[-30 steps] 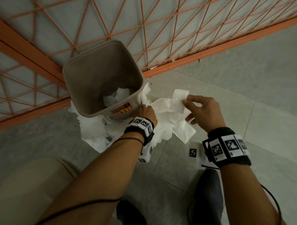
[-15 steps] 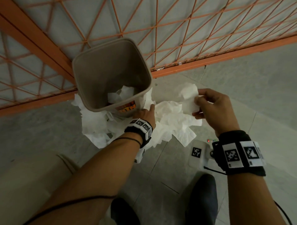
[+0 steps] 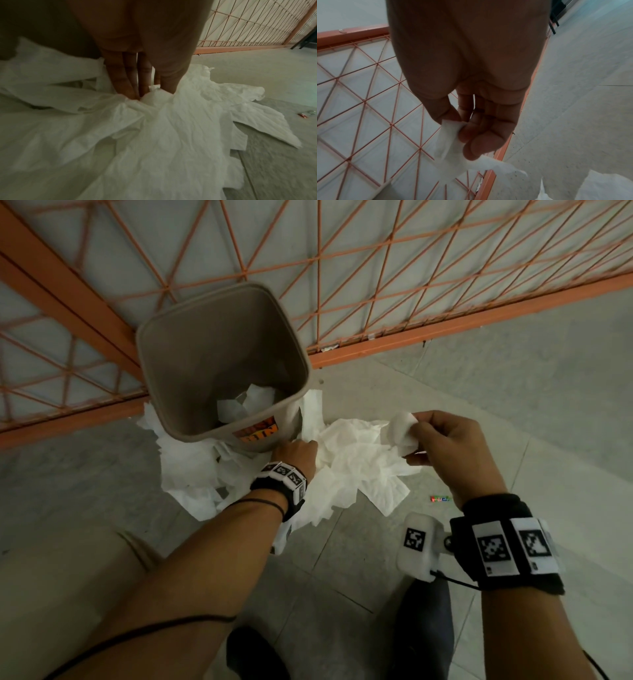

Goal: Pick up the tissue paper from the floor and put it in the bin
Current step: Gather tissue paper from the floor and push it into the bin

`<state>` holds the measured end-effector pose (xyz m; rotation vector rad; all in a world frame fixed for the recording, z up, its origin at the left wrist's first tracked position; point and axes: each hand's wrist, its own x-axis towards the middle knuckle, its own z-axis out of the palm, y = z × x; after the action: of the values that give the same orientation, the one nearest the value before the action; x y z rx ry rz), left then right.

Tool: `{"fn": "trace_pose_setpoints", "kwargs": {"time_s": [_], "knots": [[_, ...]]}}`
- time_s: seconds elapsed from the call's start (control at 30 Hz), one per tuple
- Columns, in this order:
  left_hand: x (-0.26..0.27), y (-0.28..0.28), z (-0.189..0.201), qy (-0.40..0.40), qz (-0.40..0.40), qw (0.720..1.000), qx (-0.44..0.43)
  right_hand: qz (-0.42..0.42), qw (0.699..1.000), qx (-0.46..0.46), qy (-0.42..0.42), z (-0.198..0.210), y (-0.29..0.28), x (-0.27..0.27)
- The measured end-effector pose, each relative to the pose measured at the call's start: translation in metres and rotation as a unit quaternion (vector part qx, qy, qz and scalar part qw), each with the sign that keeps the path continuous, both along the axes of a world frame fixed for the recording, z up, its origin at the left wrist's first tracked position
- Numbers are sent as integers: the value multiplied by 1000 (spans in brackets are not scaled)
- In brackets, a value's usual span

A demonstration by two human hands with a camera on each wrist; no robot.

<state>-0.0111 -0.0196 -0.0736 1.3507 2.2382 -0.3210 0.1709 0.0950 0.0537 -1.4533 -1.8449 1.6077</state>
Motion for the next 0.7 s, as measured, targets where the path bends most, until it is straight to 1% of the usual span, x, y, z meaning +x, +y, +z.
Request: {"fn": "trace_pose_setpoints", "kwargs": {"time_s": [0.07, 0.13, 0.2, 0.27, 0.33, 0.47, 0.57, 0.63, 0.7], "knots": [[2, -3, -2, -5, 4, 1000, -15, -5, 1000, -10, 4, -2, -2, 5], [2, -6, -2, -19, 26, 999, -9, -10, 1000, -20, 4, 0, -2, 7], [0, -9, 4, -36, 67, 997, 18, -19, 1000, -20, -4, 3, -2, 8], [-1, -13, 17, -46, 114, 990, 66, -34, 999, -3, -8, 9, -1, 6], [1, -17, 37, -51, 153, 979, 124, -49, 999, 5, 2, 14, 2, 2], [12, -34, 83, -57, 215, 948, 227, -68, 996, -15, 58, 30, 3, -17], [16, -53, 107, -57, 233, 928, 287, -50, 992, -32, 113, 44, -1, -33], [16, -63, 117, -89, 260, 907, 319, -32, 989, -35, 138, 49, -4, -40], [16, -69, 124, -115, 275, 895, 332, -15, 989, -31, 144, 50, -8, -44]]}}
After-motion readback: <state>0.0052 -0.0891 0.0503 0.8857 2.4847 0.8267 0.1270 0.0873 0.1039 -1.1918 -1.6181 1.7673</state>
